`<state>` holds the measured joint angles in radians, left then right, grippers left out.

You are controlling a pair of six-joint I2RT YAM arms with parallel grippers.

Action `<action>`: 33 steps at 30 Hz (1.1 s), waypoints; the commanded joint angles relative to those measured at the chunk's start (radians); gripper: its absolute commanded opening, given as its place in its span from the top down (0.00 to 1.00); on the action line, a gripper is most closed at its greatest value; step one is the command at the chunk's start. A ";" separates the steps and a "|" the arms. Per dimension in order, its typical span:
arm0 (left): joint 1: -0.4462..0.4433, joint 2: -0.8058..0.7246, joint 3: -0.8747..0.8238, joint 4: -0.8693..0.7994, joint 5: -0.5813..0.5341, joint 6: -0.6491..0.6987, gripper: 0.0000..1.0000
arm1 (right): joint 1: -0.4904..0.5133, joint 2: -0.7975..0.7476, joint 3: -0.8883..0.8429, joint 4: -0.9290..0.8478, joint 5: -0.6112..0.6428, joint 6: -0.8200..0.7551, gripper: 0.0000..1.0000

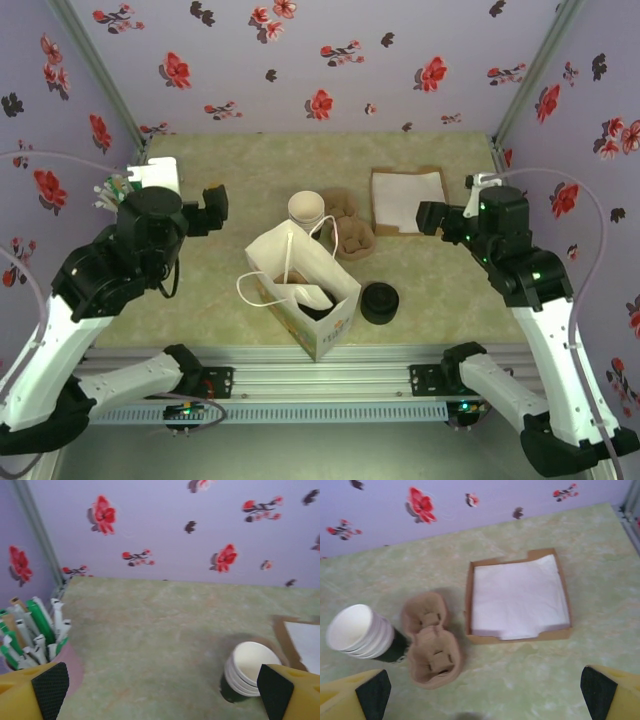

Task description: Pack the takeout coffee

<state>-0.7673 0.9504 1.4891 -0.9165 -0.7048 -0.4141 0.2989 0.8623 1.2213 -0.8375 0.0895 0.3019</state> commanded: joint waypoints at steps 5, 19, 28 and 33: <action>0.262 0.000 -0.155 0.116 0.186 0.006 0.01 | -0.022 0.021 -0.117 0.113 0.184 -0.025 0.01; 0.670 0.059 -0.545 0.468 0.481 -0.039 0.01 | -0.231 0.022 -0.370 0.350 0.203 0.052 0.01; 0.769 0.153 -0.726 0.734 0.594 0.048 0.01 | -0.314 -0.032 -0.594 0.612 0.239 0.053 0.01; 0.767 0.167 -0.849 0.960 0.671 0.144 0.01 | -0.315 -0.041 -0.731 0.795 0.314 0.042 0.01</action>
<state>-0.0036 1.1072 0.6815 -0.1631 -0.1013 -0.3580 -0.0090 0.8314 0.5423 -0.2070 0.3305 0.3439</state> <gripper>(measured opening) 0.991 0.992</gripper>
